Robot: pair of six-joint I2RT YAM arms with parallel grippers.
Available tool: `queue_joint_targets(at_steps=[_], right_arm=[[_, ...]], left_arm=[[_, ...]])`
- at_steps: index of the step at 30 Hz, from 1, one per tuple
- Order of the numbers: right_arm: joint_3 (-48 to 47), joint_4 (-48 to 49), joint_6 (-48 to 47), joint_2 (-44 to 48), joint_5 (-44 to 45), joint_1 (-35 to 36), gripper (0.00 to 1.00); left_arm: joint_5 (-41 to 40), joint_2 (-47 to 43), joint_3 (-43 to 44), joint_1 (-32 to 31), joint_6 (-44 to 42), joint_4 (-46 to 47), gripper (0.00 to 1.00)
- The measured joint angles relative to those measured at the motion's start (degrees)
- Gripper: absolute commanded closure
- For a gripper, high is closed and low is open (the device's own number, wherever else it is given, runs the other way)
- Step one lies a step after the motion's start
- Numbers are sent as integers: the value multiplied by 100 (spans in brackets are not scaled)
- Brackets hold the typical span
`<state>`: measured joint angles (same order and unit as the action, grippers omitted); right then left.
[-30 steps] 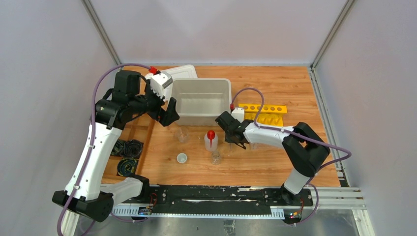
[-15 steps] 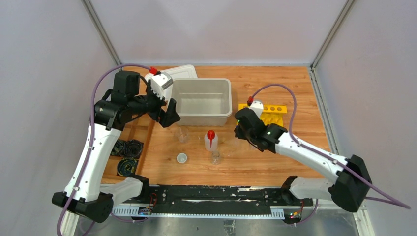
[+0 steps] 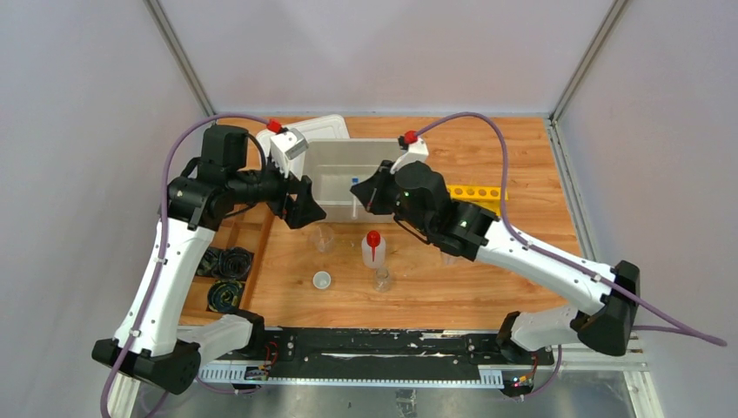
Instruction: Organize the chemistry lab equipment
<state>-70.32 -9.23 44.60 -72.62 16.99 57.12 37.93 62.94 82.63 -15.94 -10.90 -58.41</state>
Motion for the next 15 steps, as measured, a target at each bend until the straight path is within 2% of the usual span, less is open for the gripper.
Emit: queue_joint_targets(at_steps=[8, 12, 15], right_arm=[[-717, 973, -251, -890, 20, 599, 100], [-785, 1296, -317, -986, 109, 728, 100], [-785, 1469, -363, -984, 170, 800, 100]], left_arm=[[286, 109, 0, 0, 221, 0, 23], [424, 142, 0, 0, 273, 0, 38], [525, 201, 0, 0, 284, -2, 55]])
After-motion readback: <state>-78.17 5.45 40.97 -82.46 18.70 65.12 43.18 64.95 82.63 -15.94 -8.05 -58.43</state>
